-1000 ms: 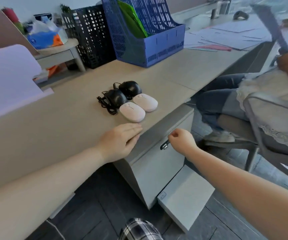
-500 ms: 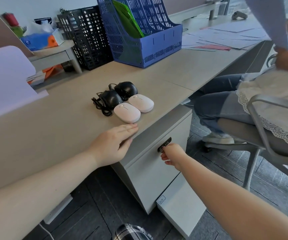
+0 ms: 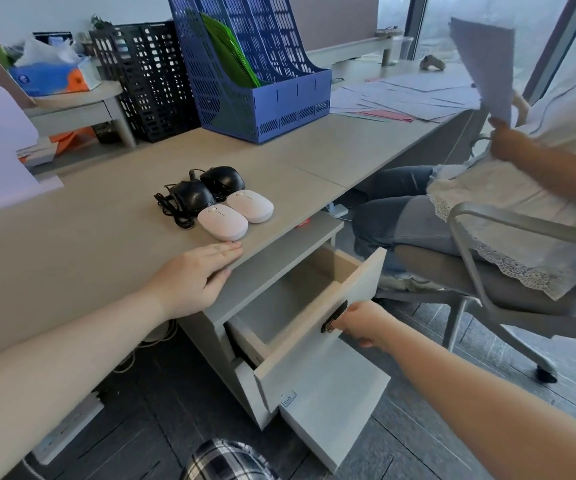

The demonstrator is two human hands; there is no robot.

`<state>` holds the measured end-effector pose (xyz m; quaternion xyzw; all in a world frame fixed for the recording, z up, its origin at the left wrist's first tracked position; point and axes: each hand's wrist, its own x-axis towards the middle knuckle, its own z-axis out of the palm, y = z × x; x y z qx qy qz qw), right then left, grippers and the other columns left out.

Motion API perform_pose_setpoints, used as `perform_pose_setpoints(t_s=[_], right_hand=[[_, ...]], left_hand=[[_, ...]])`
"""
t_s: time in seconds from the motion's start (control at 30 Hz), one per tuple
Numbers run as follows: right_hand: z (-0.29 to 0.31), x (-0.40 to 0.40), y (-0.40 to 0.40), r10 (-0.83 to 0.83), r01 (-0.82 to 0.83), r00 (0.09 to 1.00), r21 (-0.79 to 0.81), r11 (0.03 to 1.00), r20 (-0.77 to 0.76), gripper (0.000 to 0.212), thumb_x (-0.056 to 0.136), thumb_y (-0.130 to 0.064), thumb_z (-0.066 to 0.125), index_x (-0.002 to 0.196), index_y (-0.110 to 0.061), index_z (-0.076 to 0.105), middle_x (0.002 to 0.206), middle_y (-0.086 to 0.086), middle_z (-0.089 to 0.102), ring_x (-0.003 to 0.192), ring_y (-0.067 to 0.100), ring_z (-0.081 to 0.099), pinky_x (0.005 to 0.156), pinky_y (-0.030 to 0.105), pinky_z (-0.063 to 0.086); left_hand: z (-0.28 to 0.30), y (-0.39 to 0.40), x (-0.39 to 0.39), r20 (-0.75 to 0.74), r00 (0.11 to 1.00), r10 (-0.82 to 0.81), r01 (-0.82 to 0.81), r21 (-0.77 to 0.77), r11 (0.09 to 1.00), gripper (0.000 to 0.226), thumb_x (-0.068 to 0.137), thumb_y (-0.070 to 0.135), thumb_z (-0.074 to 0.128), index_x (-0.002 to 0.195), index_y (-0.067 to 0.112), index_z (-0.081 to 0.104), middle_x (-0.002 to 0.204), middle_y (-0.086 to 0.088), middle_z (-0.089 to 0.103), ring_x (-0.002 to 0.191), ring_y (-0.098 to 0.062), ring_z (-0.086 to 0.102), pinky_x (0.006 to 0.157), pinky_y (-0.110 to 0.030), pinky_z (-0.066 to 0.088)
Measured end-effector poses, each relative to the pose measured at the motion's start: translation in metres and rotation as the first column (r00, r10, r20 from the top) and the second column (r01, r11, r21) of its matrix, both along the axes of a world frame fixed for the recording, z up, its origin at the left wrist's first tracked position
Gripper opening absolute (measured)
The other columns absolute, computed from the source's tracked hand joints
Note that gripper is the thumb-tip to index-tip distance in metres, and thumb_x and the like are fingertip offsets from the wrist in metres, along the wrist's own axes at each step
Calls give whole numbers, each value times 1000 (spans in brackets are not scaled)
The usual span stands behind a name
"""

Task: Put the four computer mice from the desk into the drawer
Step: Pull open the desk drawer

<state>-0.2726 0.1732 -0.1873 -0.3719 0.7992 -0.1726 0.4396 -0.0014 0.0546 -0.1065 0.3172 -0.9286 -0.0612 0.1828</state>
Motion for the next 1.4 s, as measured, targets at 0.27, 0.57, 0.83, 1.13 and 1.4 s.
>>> perform_pose_setpoints(t_s=[0.27,0.57,0.83,1.13,1.4], right_hand=[[-2,-14,17,323,-671,652,-324,667,-686,39,87,-15,49,124,-22,60,134,-1,56,137,23,37,118,46,26],[14,-19,26,323,-675,618,-273,686,-717,32,85,-14,42,92,-14,74,93,3,73,98,20,57,80,31,51],[22,-46,69,366,-607,594,-100,789,-716,28,70,-26,32,45,-15,37,47,3,42,54,24,42,47,25,32],[34,-53,90,394,-541,527,61,839,-753,37,79,-21,43,46,-14,29,47,3,30,46,17,26,45,24,26],[40,-50,92,444,-513,503,156,844,-742,39,80,-22,44,47,-14,26,49,3,27,45,16,22,45,24,22]], left_hand=[[3,2,-1,4,1000,17,-17,13,1000,50,83,27,42,131,19,53,141,6,50,127,-1,40,103,-20,30],[5,5,-1,-15,1000,28,-27,42,999,45,87,21,50,132,22,52,141,8,48,123,4,35,102,-21,30],[5,8,-2,6,998,56,-57,54,997,48,88,16,58,134,25,49,143,10,45,123,7,31,102,-19,28],[8,12,-3,30,997,76,-78,72,994,49,89,20,58,136,27,46,136,24,35,136,-7,35,103,-20,26],[10,14,-3,46,996,77,-81,92,992,49,90,21,57,137,25,45,148,11,39,137,-6,33,104,-21,26]])
